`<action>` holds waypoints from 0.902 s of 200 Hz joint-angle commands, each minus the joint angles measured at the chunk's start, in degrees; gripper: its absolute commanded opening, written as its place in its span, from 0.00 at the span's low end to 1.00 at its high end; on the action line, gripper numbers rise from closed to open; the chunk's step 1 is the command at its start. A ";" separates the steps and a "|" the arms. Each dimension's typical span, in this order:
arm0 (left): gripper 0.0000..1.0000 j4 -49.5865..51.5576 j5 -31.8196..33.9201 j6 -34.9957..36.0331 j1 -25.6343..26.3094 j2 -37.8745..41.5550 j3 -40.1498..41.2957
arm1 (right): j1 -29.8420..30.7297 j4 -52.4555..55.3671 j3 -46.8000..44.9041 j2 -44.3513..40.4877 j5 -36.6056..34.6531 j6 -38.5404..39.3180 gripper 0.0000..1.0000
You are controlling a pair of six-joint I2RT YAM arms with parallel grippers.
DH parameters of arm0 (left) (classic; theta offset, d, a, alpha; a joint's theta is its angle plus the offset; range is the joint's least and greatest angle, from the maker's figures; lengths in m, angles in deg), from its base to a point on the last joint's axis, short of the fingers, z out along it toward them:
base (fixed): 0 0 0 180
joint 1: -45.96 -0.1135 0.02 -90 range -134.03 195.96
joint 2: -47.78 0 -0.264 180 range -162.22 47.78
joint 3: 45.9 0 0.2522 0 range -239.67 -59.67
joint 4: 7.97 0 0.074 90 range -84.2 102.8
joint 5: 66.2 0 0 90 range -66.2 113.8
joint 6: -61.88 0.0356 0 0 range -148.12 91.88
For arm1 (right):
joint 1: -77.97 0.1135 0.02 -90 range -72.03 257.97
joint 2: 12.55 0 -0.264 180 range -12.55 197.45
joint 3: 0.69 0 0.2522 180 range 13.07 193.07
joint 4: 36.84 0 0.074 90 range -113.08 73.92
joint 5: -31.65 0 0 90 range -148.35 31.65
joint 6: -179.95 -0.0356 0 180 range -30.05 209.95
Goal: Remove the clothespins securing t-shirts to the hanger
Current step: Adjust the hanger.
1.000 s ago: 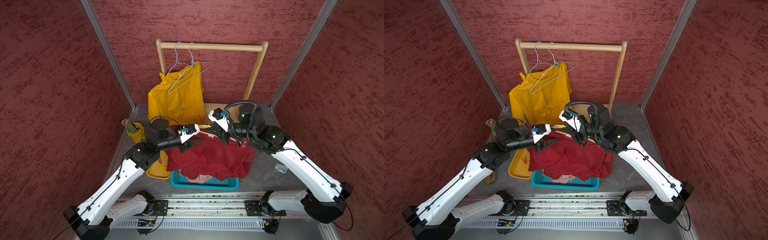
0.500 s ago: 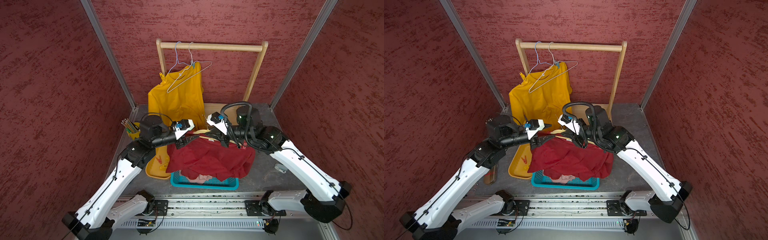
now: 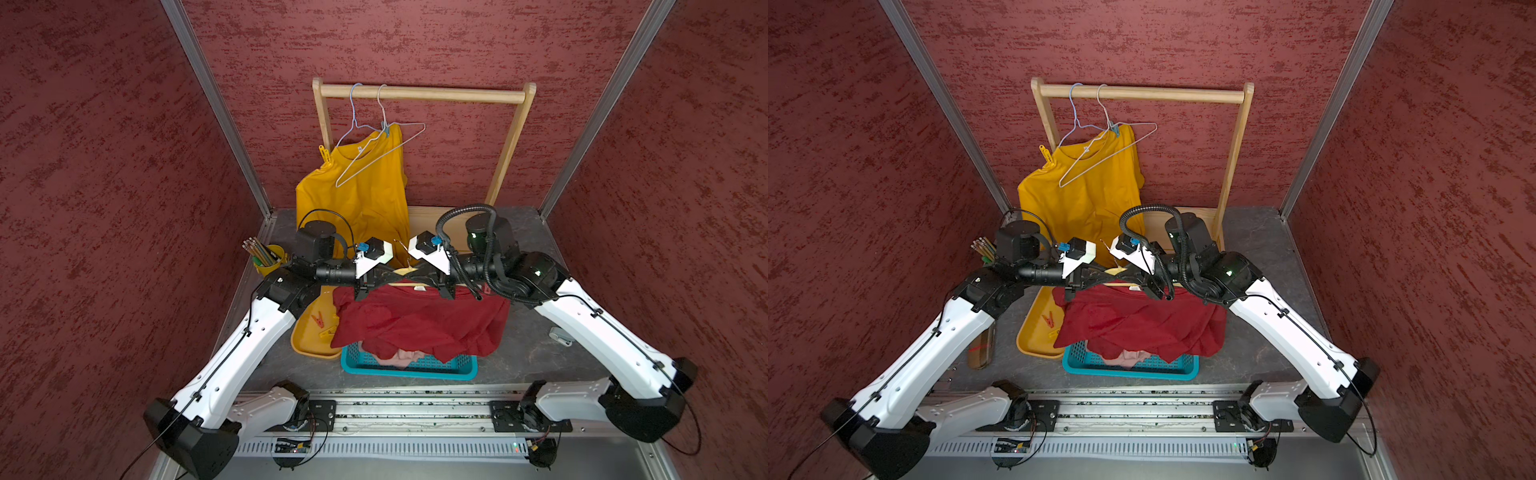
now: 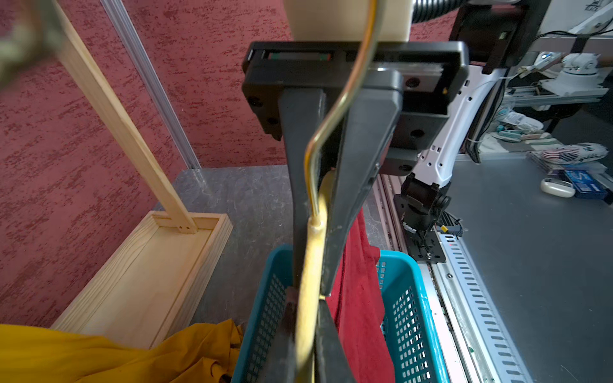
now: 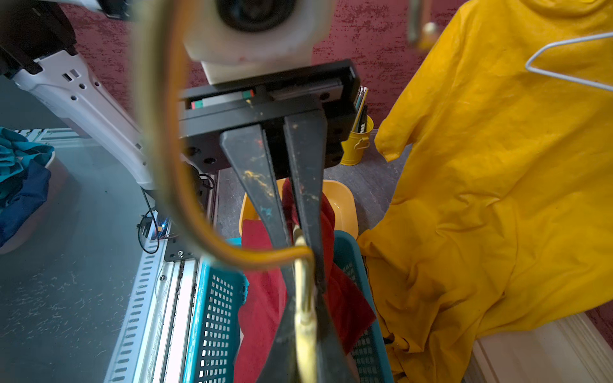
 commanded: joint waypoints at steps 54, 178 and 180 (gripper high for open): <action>0.00 4.88 -6.54 -1.17 -7.24 0.50 -5.27 | -0.20 -8.66 -0.24 -7.08 -8.65 -6.24 0.41; 0.00 17.22 -12.49 4.25 -12.85 1.41 -6.84 | -12.95 6.04 3.36 -11.67 -2.08 -10.77 0.68; 0.00 17.28 -12.70 4.31 -12.85 1.41 -6.76 | -13.12 5.96 3.07 -11.80 -1.79 -10.88 0.69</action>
